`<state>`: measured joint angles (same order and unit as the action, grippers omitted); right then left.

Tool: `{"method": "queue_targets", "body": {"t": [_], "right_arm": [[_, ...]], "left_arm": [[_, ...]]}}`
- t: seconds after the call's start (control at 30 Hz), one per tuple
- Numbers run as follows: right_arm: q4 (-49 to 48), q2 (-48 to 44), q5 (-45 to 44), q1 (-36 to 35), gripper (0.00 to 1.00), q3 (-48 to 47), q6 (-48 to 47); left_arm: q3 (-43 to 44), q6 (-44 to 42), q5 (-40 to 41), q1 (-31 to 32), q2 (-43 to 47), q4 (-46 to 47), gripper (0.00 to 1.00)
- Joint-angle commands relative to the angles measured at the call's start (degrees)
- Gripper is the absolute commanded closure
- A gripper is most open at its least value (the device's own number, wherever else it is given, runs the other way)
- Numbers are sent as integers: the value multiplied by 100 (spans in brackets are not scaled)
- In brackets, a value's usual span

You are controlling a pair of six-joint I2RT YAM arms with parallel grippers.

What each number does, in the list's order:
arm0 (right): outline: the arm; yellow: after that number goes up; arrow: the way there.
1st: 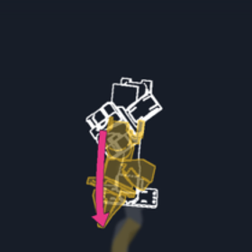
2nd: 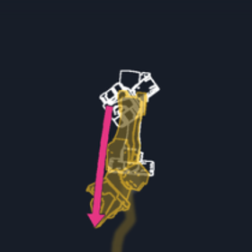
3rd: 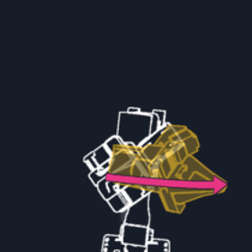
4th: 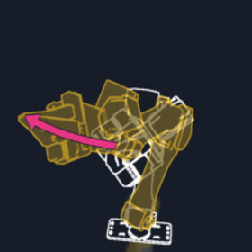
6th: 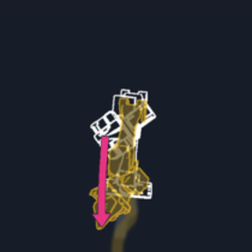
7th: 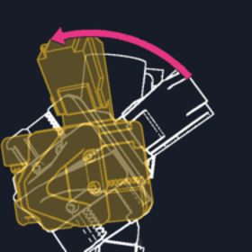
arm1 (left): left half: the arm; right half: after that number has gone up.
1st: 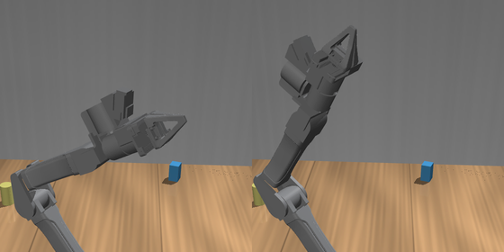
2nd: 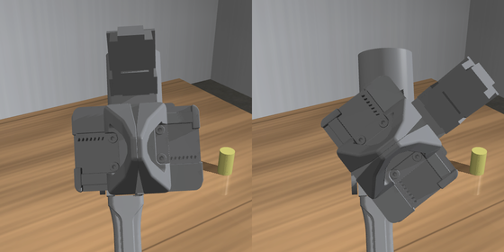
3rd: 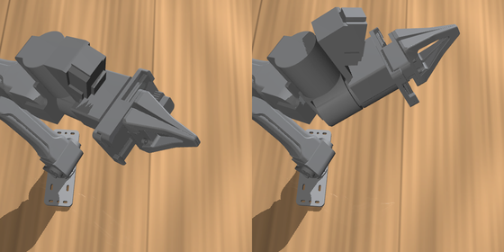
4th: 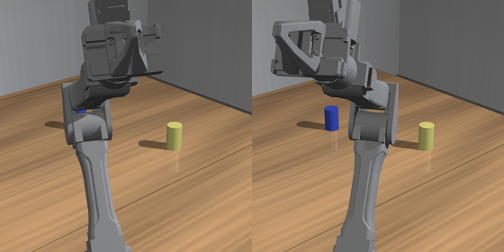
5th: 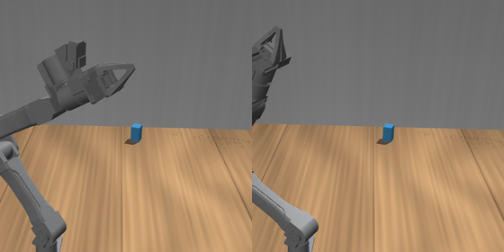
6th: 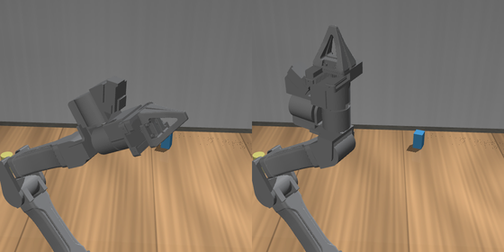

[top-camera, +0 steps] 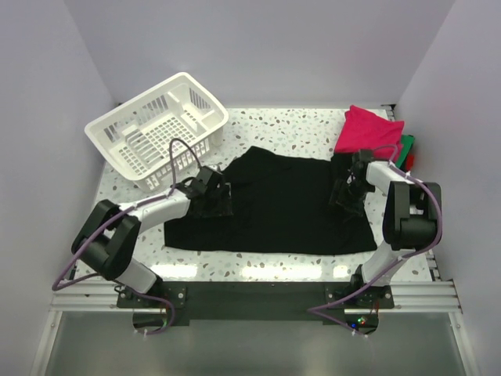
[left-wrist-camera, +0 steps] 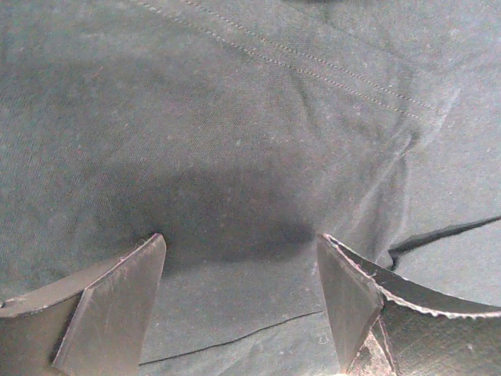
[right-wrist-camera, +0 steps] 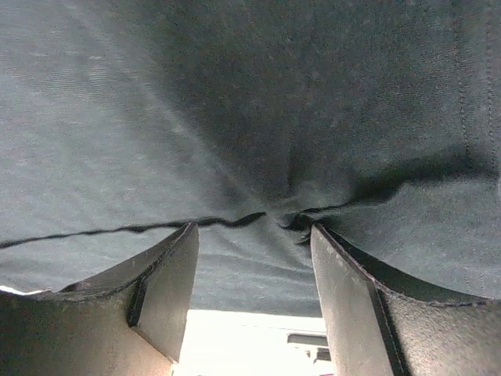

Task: Fold and stack the t-shirts
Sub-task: Fold the tshirt

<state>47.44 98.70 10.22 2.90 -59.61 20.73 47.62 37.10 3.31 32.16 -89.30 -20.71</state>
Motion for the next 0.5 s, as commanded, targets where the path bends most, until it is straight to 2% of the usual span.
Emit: {"method": "queue_targets", "body": {"t": [0.0, 0.27, 0.47], "right_arm": [[-95, 9, -239, -26, 36, 169, -43], [405, -70, -460, -35, 25, 529, 133], [564, -394, -213, -35, 24, 1047, 370]], "left_arm": [[-647, 393, 205, -79, 184, -73, 16], [-1658, 1316, 346, -79, 1291, -460, 15], [-1853, 1712, 258, 105, 1968, -820, 15]]}}
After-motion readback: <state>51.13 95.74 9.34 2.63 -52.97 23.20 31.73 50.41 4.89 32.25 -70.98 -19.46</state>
